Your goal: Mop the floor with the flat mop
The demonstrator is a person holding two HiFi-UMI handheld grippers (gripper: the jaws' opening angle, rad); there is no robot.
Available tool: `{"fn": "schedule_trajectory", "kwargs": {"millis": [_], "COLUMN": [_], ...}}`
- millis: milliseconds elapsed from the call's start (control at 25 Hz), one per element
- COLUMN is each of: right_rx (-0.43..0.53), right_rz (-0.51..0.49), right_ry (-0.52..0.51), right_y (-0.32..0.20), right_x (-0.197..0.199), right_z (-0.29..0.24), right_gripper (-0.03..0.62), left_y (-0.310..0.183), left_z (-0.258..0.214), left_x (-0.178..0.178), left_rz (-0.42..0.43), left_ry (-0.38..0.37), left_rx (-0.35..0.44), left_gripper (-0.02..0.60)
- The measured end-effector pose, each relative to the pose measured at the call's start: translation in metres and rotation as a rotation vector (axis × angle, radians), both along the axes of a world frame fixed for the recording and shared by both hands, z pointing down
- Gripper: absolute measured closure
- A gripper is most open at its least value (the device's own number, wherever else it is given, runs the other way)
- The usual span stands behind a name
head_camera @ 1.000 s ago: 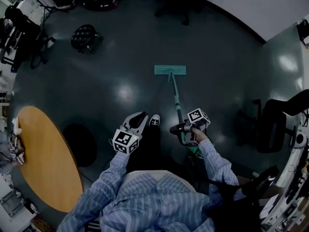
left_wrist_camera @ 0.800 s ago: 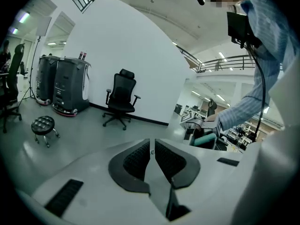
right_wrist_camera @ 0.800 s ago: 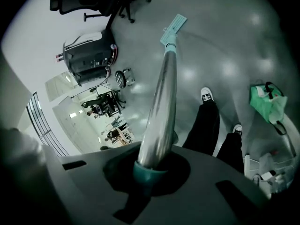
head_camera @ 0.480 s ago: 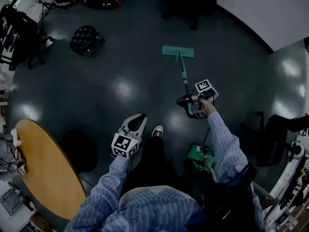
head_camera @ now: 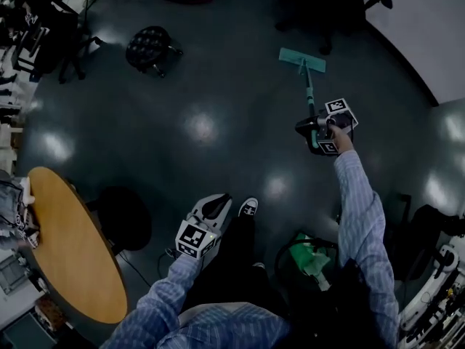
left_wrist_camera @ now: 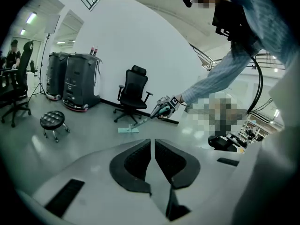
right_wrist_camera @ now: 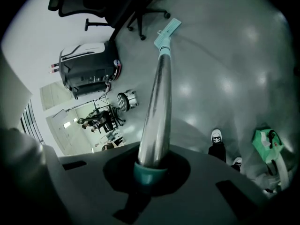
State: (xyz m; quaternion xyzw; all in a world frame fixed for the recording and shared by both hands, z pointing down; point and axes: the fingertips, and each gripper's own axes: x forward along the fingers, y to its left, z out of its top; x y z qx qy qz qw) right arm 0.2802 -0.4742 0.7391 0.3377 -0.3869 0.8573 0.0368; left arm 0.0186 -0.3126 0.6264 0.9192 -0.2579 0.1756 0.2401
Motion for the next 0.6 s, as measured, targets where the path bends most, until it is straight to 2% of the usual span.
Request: {"fn": "schedule_trajectory", "kwargs": {"millis": [160,280,480,600], "right_rx": [0.004,0.000,-0.015,-0.025], "right_rz": [0.086,0.091,0.101,0.097], "right_ry": [0.009,0.054,0.044,0.033], "right_y": [-0.015,-0.016,0.010,0.044], "right_x": [0.010,0.012,0.002,-0.011], "right_z": [0.002,0.000,-0.013,-0.024], "right_gripper": [0.586,0.586,0.586,0.586], "left_y": [0.017,0.015,0.008,0.016], "left_z": [0.007,0.003,-0.011,-0.026], "left_x": [-0.010,-0.010,-0.005,-0.001], "left_rz": [-0.002,-0.001,0.004,0.025], "left_ry": [0.003,0.013,0.039,0.050], "left_rx": [-0.022,-0.018,-0.002,0.022], "left_gripper": [0.552,0.552,0.552,0.554]}}
